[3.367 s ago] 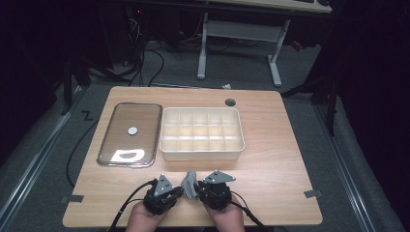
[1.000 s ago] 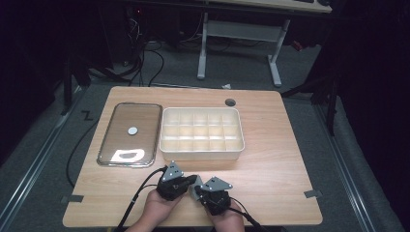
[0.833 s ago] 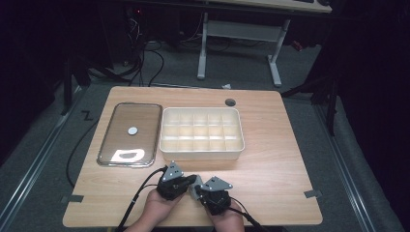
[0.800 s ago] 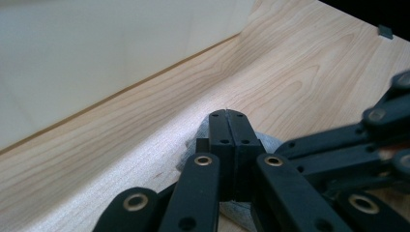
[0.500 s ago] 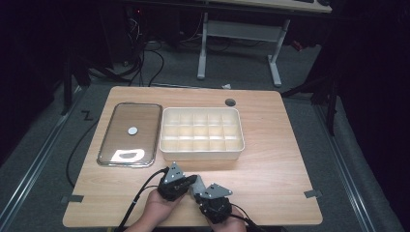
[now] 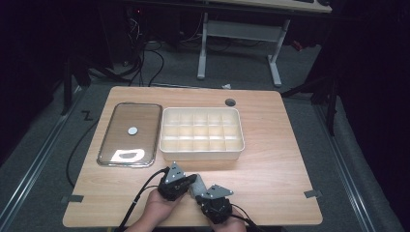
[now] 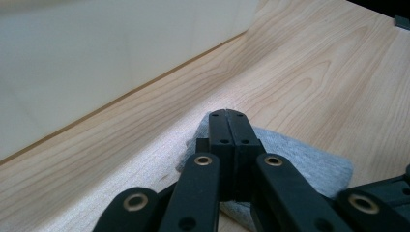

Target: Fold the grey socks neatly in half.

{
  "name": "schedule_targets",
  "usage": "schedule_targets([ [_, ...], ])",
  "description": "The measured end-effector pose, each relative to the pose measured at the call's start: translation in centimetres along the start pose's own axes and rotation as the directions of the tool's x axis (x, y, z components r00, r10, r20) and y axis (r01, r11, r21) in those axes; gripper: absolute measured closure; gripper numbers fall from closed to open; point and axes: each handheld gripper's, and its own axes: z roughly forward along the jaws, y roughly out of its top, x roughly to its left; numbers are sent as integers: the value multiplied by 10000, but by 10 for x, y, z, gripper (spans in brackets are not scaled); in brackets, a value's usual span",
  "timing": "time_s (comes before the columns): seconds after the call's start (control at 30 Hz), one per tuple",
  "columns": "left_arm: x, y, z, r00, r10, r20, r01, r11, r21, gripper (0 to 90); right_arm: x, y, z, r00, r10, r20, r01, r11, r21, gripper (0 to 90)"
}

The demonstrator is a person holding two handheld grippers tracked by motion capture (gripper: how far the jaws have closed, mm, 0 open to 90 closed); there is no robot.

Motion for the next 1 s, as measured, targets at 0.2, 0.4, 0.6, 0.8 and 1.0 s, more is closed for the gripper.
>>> schedule_targets([
  [0.2, 2, 0, -1, 9999, -142, 97, 142, 9999, -27, 900, 0, 6, -9, 9996, 153, -251, -145, 9994, 316, 850],
  [0.4, 1, 0, -1, 9999, -148, 82, 148, 9999, -26, 900, -8, 17, -33, 9988, 473, -143, -477, 9985, -252, 806],
  [0.6, 2, 0, -1, 9998, -160, 81, 160, 9999, -41, 900, -19, 29, -38, 9966, 824, 74, -822, 9963, -234, 668],
  [0.8, 1, 0, -1, 9999, -128, 91, 128, 9999, -41, 900, -28, 35, -22, 9928, 1191, -123, -1187, 9924, 310, 583],
  [1.0, 2, -1, -2, 9997, -201, 150, 201, 9998, -31, 900, -35, 37, -4, 9806, 1932, -338, -1903, 9788, 760, 509],
])
